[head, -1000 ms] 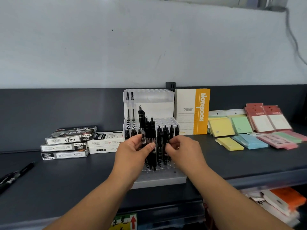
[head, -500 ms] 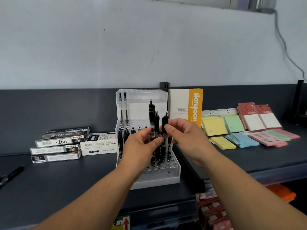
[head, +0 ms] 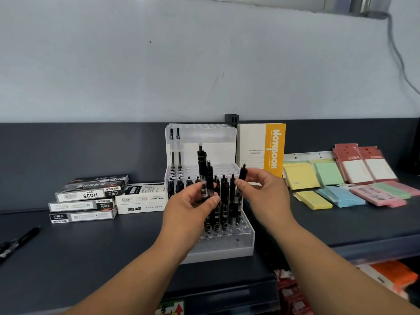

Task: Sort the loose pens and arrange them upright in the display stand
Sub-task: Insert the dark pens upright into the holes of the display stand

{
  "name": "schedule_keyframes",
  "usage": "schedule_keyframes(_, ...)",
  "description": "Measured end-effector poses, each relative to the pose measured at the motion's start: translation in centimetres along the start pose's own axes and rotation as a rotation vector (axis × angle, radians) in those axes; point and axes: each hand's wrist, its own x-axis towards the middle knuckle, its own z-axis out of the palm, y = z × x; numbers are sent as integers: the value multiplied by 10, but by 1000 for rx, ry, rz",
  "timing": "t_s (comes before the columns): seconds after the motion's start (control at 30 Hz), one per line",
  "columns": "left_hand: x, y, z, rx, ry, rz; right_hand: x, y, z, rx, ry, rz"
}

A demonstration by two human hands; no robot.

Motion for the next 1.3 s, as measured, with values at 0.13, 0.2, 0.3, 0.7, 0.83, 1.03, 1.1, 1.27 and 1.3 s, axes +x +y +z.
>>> schedule_keyframes(0.13, -2, -2, -2, -8, 9, 0, -7, 8, 3, -176, -87, 49)
schedule_keyframes(0.2, -2, -5, -2, 1, 6, 0, -6, 8, 1, -190, -144, 102)
schedule_keyframes(0.3, -2, -7, -2, -3, 3, -2, -2, 4, -3, -202, -199, 142)
schedule_keyframes(0.7, -1, -1, 6, -4, -76, -8, -14, -5, -12, -303, -101, 98)
schedule_keyframes(0.83, -1, 8, 16, -12, -153, 60, -15, -27, -26, 118, -233, 145)
schedule_keyframes(1.03, 0, 18, 34, -2, -206, 101, -10, -25, -33, 210, -342, 183)
schedule_keyframes(1.1, 1, 16, 35, -3, -159, 90, -6, -21, -34, 218, -230, 149)
schedule_keyframes(1.27, 1, 12, 39, 75, -125, 117, 2, -7, -31, -20, -65, 27)
schedule_keyframes(1.3, 0, 11, 39, 73, -115, 124, 3, -5, -30, -76, -61, 14)
